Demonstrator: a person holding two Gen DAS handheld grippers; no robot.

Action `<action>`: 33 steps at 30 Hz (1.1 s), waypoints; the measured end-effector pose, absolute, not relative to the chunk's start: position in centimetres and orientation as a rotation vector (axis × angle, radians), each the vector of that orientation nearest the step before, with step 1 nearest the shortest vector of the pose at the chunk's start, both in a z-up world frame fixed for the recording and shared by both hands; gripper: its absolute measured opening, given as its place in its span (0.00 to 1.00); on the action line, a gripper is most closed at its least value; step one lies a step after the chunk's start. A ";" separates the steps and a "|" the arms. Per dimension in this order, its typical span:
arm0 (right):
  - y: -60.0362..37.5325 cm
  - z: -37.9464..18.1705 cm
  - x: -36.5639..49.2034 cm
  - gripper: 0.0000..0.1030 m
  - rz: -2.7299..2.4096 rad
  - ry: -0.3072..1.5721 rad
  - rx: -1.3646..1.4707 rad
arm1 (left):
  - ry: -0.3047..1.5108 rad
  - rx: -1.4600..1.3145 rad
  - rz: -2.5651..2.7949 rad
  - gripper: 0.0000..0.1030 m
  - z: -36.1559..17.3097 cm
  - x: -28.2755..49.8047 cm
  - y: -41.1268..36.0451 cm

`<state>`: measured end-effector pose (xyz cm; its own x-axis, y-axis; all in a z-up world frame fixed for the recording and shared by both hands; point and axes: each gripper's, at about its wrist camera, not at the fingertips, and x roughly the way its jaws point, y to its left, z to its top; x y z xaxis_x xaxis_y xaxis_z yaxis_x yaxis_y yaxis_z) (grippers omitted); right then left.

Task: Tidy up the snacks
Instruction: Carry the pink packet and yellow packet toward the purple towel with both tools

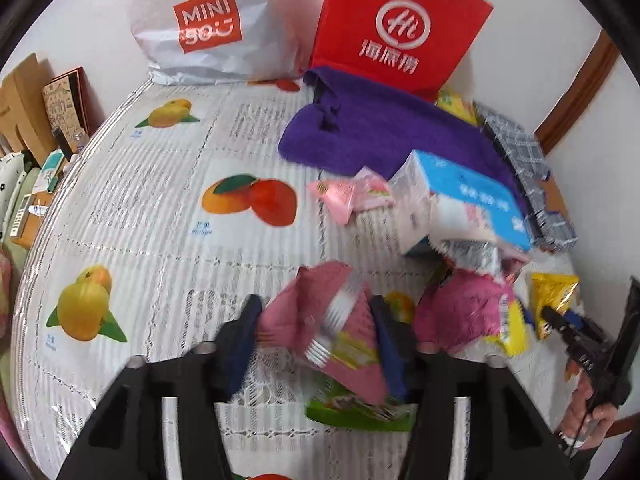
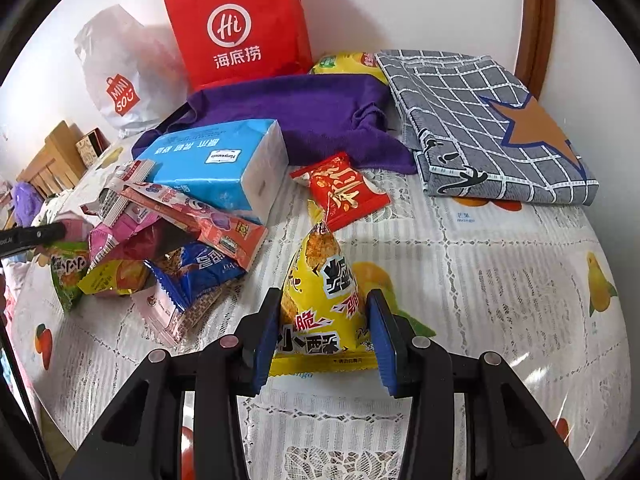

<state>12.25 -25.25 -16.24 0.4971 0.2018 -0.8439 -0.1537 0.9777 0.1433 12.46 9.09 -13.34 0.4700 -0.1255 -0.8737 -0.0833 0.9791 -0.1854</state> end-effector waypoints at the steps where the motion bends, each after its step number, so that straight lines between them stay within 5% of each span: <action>1: -25.2 -16.2 12.3 0.42 0.214 1.034 0.052 | 1.087 -0.202 -0.024 0.56 -13.5 12.6 8.9; 10: -26.6 -16.2 12.4 0.42 0.121 1.080 0.057 | 1.142 -0.121 -0.052 0.65 -15.8 15.6 7.0; 14: -27.6 -15.7 12.3 0.42 0.081 1.065 0.058 | 1.129 -0.128 -0.099 0.48 -16.1 15.9 6.5; 33: -30.4 -11.1 9.5 0.42 -0.071 0.928 0.099 | 1.049 -0.171 -0.169 0.46 -13.9 17.1 7.1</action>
<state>9.54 -30.39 -11.13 0.5977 -0.0181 -0.8015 0.1035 0.9931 0.0547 17.11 7.09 -13.90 0.4878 -0.2195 -0.8449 0.0571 0.9738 -0.2200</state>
